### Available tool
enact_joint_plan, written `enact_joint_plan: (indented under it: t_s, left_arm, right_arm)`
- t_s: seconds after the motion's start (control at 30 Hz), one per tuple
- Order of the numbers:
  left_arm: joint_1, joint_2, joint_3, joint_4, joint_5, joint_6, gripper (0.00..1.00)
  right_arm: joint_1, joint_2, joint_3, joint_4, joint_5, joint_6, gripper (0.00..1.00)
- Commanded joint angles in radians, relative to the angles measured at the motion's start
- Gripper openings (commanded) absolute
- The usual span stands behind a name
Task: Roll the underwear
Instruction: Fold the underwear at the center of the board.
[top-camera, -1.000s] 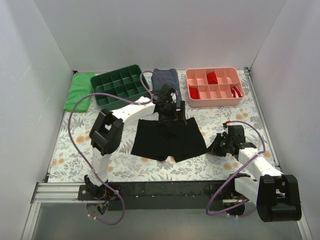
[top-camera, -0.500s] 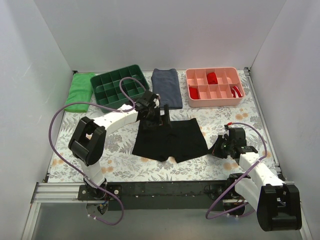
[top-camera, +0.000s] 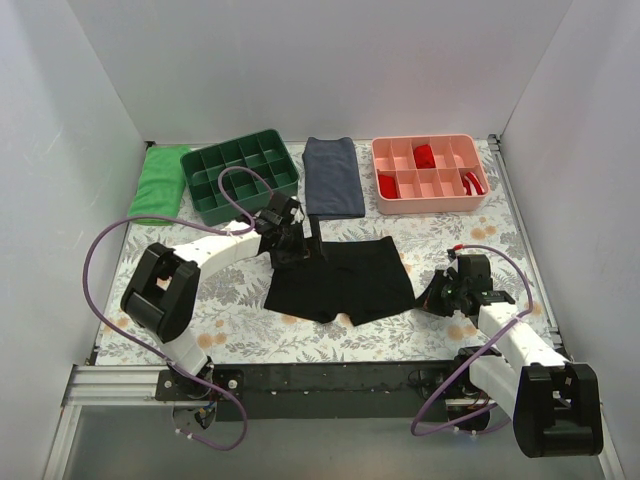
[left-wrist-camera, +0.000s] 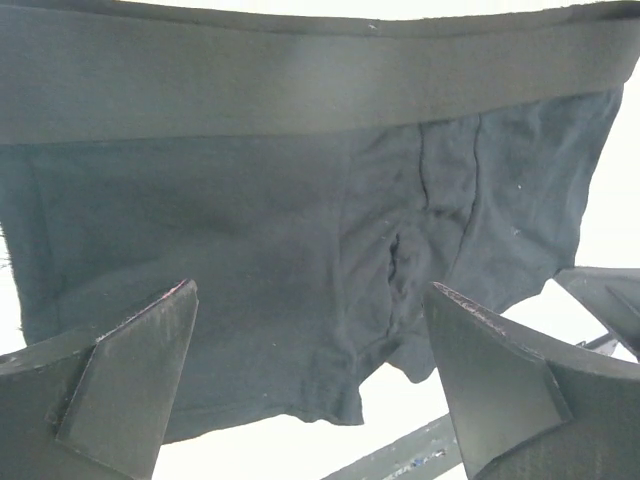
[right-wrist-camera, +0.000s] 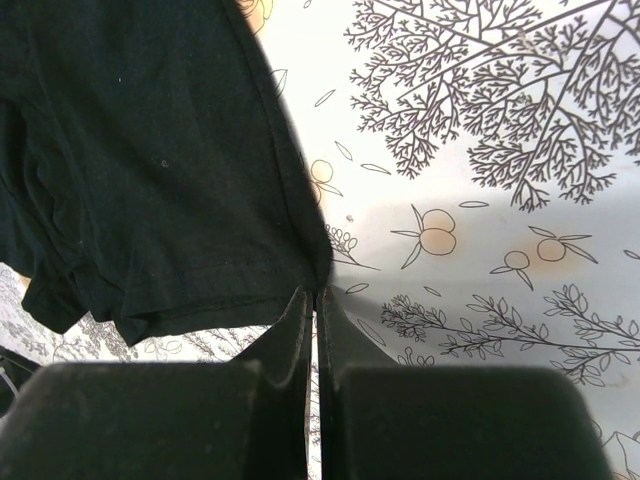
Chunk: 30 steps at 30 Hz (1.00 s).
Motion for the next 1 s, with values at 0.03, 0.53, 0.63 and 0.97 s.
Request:
enact_joint_plan:
  t_s: [0.03, 0.53, 0.63, 0.97]
  left_arm:
    - [0.045, -0.015, -0.038, 0.025, -0.053, -0.001, 0.96]
    - [0.172, -0.047, -0.112, 0.009, -0.067, 0.026, 0.95]
    - [0.187, -0.053, -0.109, -0.005, -0.095, 0.037, 0.95]
    - [0.255, -0.156, -0.144, -0.042, -0.055, 0.057, 0.95]
  right_arm:
    - [-0.001, 0.020, 0.023, -0.009, -0.032, -0.036, 0.01]
    - [0.014, 0.138, 0.085, 0.054, -0.097, -0.073, 0.01]
    - [0.028, 0.162, 0.091, 0.076, -0.106, -0.061, 0.01]
    - [0.088, 0.278, 0.169, 0.108, -0.092, -0.053, 0.01]
